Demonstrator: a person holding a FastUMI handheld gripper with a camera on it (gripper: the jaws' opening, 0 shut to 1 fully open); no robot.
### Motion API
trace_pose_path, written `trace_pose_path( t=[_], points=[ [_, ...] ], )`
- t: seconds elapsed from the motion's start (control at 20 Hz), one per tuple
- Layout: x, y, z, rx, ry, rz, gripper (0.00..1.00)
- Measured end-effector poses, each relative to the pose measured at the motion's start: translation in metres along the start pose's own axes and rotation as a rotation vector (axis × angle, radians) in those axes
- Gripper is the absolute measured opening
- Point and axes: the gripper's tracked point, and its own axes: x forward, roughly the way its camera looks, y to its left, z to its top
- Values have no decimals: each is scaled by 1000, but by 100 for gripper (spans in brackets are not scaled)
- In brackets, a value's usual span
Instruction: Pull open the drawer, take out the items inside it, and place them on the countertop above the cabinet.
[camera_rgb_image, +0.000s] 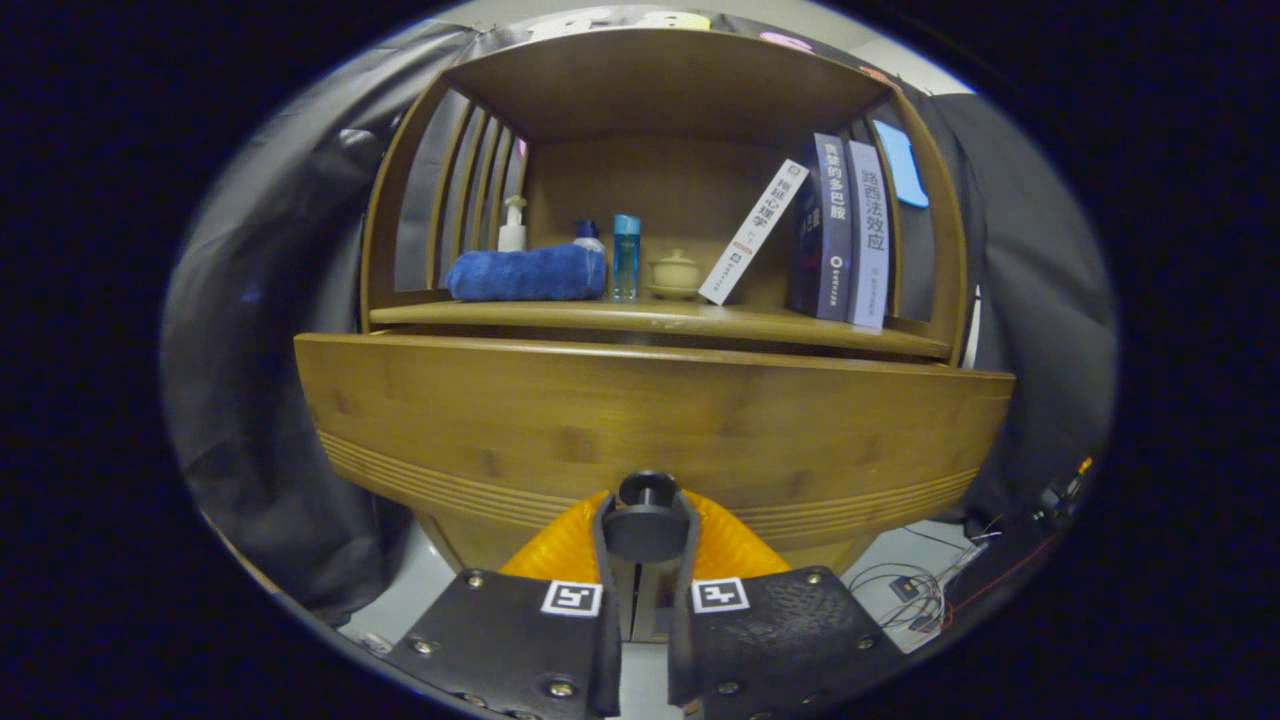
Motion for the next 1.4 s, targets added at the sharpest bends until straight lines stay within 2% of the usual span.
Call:
trace_pose_path(
  t=[0.6,0.9,1.05,1.2,1.4],
  points=[
    [-103,-3,-38,45,44,23,18],
    [-117,-5,-45,45,61,21,18],
    [-117,-4,-45,-8,61,22,19],
    [-128,-4,-45,-30,47,16,41],
    [-151,-4,-24,-28,-36,12,50]
  ],
)
